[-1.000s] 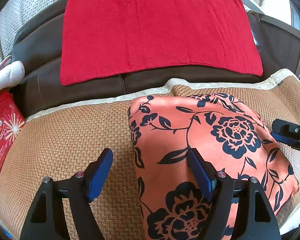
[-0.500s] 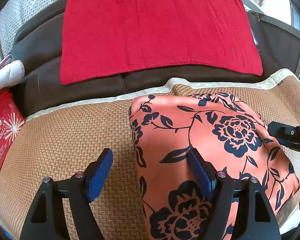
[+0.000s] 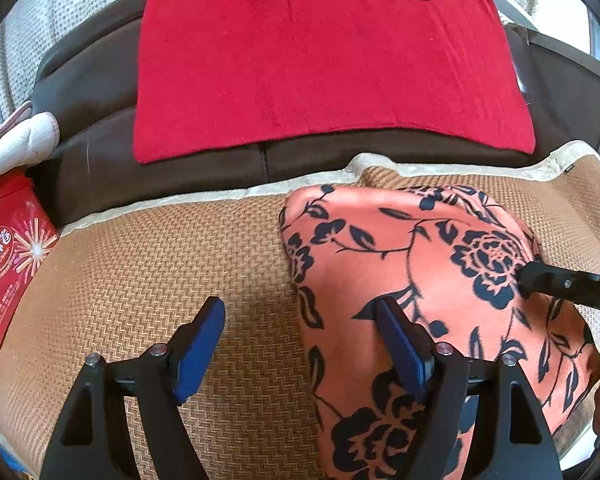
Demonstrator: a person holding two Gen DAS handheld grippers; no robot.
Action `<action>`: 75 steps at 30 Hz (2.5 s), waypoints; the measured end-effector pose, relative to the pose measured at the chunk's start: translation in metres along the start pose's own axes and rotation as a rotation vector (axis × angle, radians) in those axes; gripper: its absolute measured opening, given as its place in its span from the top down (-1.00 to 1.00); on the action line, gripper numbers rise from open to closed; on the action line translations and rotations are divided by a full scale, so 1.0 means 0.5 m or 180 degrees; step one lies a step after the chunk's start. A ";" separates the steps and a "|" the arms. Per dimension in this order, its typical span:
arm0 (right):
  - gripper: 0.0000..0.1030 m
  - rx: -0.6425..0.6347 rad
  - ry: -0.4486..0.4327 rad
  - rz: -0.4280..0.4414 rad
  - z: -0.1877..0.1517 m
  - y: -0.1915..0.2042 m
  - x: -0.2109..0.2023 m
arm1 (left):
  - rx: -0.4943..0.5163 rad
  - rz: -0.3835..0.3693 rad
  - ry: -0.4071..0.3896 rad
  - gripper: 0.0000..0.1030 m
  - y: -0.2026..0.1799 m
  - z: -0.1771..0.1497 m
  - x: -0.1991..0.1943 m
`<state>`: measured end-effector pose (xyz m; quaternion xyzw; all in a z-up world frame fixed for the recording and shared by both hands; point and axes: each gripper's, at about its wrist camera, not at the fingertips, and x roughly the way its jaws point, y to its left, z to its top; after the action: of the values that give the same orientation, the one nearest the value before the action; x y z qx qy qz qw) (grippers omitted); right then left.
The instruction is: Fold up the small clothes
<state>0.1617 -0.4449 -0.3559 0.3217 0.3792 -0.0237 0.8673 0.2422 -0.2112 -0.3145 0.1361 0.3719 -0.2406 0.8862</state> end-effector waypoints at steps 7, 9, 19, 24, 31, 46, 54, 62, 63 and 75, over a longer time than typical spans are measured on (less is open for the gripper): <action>-0.34 0.0079 -0.0023 0.0016 -0.001 -0.001 0.000 | -0.0043 0.0011 0.0047 -0.63 0.016 -0.009 -0.001; -0.34 0.0078 -0.0025 0.0010 -0.001 -0.004 -0.001 | -0.0045 0.0012 0.0052 -0.63 0.023 -0.007 -0.001; -0.34 0.0084 -0.0033 0.0010 -0.002 -0.004 -0.003 | -0.0044 0.0017 0.0057 -0.63 0.026 -0.004 -0.001; -0.34 0.0090 -0.0036 0.0010 -0.003 -0.002 -0.003 | -0.0042 0.0017 0.0056 -0.63 0.027 -0.004 -0.003; -0.34 0.0117 -0.0070 0.0042 -0.006 0.000 -0.016 | -0.0038 0.0011 0.0056 -0.63 0.028 -0.004 -0.003; -0.46 0.0330 -0.0480 0.0109 -0.009 -0.056 -0.128 | -0.0450 -0.0834 0.0174 -0.75 0.059 0.000 -0.013; -0.46 0.0753 -0.0290 0.0302 -0.008 -0.131 -0.115 | -0.0974 -0.1271 0.0594 -0.75 0.085 -0.018 0.036; -0.48 0.0565 0.0149 0.0322 -0.015 -0.079 -0.030 | -0.1212 -0.1649 0.0871 -0.73 0.079 -0.039 0.083; -0.49 0.0500 0.0145 0.0303 -0.015 -0.067 -0.025 | -0.1259 -0.1704 0.0887 -0.73 0.081 -0.040 0.085; 0.12 -0.0212 -0.0111 -0.0060 -0.035 0.045 -0.025 | -0.1064 -0.1603 0.0507 0.16 0.067 -0.031 0.033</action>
<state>0.1477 -0.4193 -0.3441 0.2886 0.3676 -0.0248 0.8838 0.2608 -0.1815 -0.3348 -0.0895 0.4965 -0.3767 0.7769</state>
